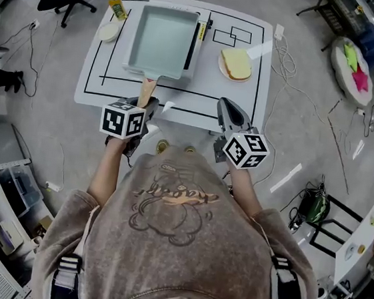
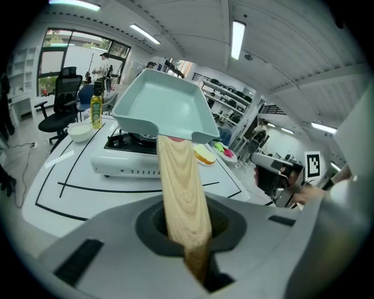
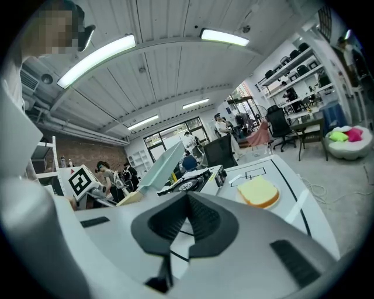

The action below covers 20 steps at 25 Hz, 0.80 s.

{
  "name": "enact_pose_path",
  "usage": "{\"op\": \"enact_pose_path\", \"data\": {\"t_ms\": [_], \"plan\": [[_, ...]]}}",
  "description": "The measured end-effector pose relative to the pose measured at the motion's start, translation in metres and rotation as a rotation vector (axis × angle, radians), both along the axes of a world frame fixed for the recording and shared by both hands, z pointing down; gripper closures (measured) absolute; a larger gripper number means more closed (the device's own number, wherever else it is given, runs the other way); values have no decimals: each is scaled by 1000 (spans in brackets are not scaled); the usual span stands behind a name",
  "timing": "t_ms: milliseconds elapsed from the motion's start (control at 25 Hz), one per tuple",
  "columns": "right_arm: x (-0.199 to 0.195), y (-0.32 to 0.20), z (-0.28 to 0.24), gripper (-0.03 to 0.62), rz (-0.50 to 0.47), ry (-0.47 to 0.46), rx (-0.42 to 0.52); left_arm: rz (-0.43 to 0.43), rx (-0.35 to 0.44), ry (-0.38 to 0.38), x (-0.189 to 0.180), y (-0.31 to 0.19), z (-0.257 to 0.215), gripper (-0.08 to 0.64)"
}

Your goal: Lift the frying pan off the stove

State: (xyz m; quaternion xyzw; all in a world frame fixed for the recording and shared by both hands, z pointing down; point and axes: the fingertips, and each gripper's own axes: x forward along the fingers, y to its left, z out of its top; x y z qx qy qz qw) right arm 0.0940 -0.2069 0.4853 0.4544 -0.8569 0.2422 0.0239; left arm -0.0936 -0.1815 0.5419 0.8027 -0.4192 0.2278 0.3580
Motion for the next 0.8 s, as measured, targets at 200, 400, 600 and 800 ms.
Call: {"op": "enact_pose_path", "data": {"t_ms": [200, 400, 600, 800], "plan": [[-3, 1, 1, 594, -7, 15, 0, -24, 8, 36, 2, 9, 4, 525], [-4, 2, 5, 594, -9, 26, -2, -49, 18, 46, -4, 10, 7, 526], [-7, 6, 6, 594, -9, 29, -6, -75, 20, 49, -14, 10, 8, 525], [-7, 6, 7, 594, -10, 31, -8, -91, 20, 37, -20, 9, 9, 525]]}}
